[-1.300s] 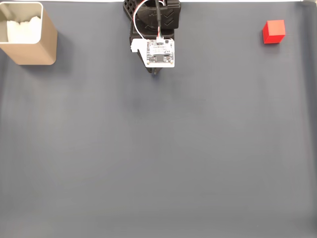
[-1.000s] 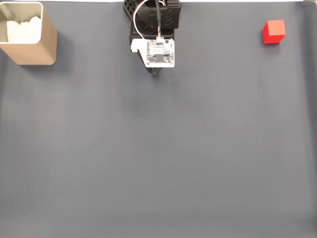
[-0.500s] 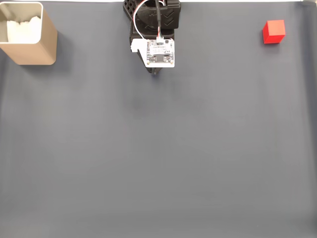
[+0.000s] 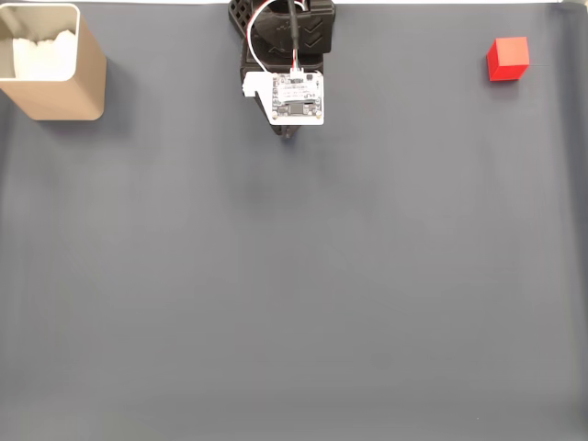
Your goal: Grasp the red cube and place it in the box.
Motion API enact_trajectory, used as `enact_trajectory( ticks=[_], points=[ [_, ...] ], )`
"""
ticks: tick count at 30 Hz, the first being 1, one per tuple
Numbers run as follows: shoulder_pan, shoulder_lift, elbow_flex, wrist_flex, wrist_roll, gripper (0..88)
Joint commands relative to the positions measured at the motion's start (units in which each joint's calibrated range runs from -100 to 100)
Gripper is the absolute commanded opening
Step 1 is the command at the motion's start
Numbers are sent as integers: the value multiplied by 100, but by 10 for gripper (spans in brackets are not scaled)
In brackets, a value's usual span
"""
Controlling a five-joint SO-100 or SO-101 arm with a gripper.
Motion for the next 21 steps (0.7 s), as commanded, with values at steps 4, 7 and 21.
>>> enact_trajectory(
  ticks=[4, 7, 21],
  points=[
    [10, 0, 81, 136, 24, 4],
    [10, 0, 81, 136, 24, 4],
    [-11, 0, 81, -36, 5, 0]
  ],
)
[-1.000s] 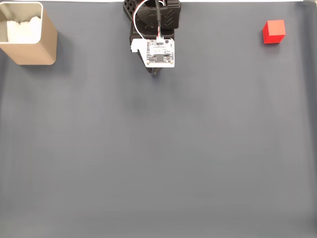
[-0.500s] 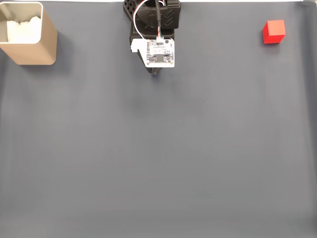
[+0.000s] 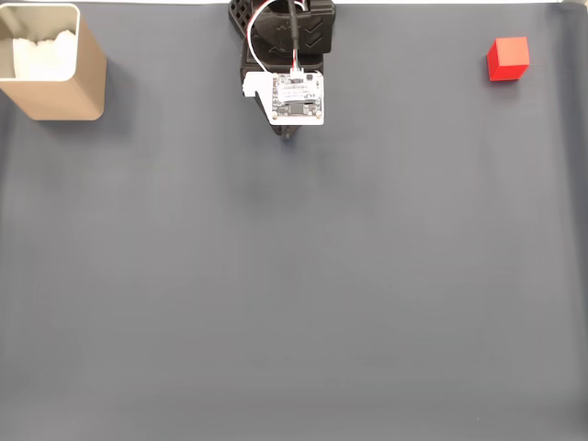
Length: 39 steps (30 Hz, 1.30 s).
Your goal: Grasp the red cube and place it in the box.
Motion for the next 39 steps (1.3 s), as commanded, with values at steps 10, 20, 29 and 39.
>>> enact_trajectory(
  ticks=[10, 20, 29, 39],
  points=[
    [3, 26, 81, -971, -98, 0],
    [-4, 919, -640, -1717, -239, 0],
    [-103, 1846, -1762, -1889, -244, 0],
    [-395, 2773, -2875, -1848, -225, 0]
  ],
)
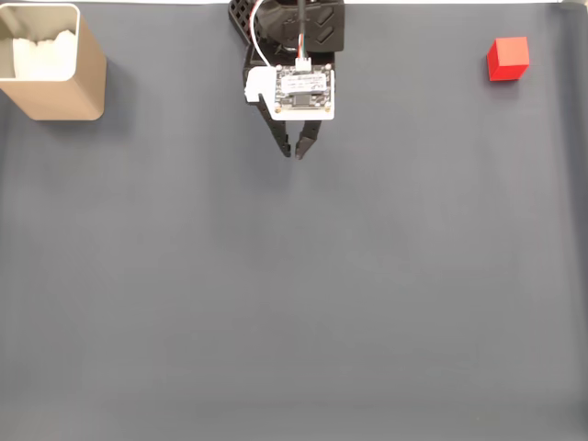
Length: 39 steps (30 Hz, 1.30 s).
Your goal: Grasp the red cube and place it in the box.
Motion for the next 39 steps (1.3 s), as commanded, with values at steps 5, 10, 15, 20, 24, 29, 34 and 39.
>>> enact_trajectory(
  ticks=[5, 10, 15, 20, 24, 29, 34, 39],
  points=[
    [-347, 610, -1090, 122, 117, 0],
    [-702, 1086, -1747, 458, 259, 0],
    [-1228, 1407, -2239, 622, 361, 3],
    [-1796, 1650, -2550, 655, 444, 5],
    [-2172, 1840, -2705, 704, 503, 6],
    [-2705, 2013, -2915, 794, 503, 10],
    [-3387, 2152, -3115, 844, 440, 14],
    [-3962, 2308, -3362, 844, 400, 23]
  ],
)
